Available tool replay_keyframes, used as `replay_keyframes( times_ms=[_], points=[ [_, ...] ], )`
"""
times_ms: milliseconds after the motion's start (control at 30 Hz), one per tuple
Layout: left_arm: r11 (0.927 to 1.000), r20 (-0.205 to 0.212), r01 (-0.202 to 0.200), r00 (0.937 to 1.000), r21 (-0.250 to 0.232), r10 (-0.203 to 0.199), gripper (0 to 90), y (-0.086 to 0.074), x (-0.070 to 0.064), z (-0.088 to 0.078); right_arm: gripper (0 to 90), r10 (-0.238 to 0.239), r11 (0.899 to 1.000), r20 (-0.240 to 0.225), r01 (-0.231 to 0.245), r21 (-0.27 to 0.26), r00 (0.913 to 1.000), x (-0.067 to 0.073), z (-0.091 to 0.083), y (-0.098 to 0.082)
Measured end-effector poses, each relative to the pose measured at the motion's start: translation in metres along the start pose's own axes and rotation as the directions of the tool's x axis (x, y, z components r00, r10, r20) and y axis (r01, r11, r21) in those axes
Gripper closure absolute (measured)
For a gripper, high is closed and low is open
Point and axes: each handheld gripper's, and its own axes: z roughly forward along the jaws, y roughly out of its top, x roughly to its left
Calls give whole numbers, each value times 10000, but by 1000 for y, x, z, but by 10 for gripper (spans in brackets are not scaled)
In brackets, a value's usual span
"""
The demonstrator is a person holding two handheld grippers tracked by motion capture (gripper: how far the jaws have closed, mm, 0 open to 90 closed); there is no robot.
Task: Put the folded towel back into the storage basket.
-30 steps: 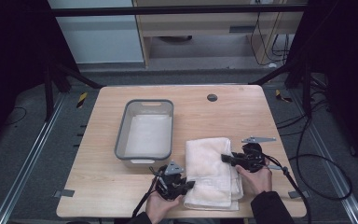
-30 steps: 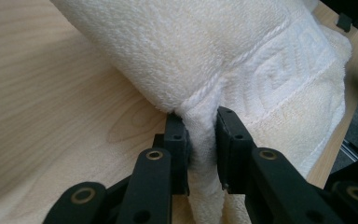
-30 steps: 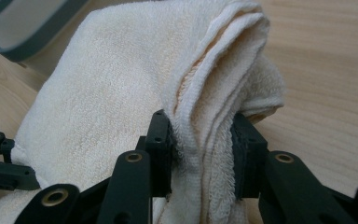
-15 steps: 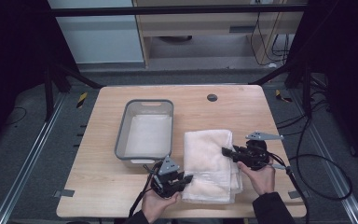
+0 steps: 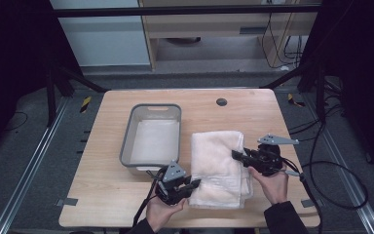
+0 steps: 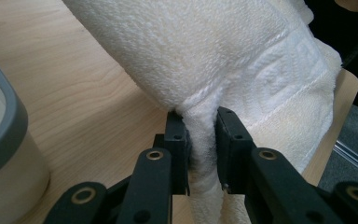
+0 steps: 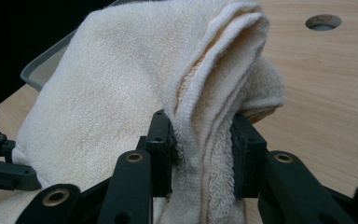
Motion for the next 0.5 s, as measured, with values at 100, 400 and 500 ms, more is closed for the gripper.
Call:
replay_keyframes(
  times_ms=[100,400,500],
  points=[
    [9999,-51,-127,9999,-99,126,758,5,1,-4,659,-182,9998,42,183,-114,9998,3,-2,5],
    [9983,-130,-340,9994,-471,334,758,21,6,-14,660,-480,9973,246,493,-544,9985,12,-8,24],
    [9972,-175,-421,9990,-612,411,758,28,8,-19,660,-540,9957,279,559,-736,9982,15,-10,33]
  ],
)
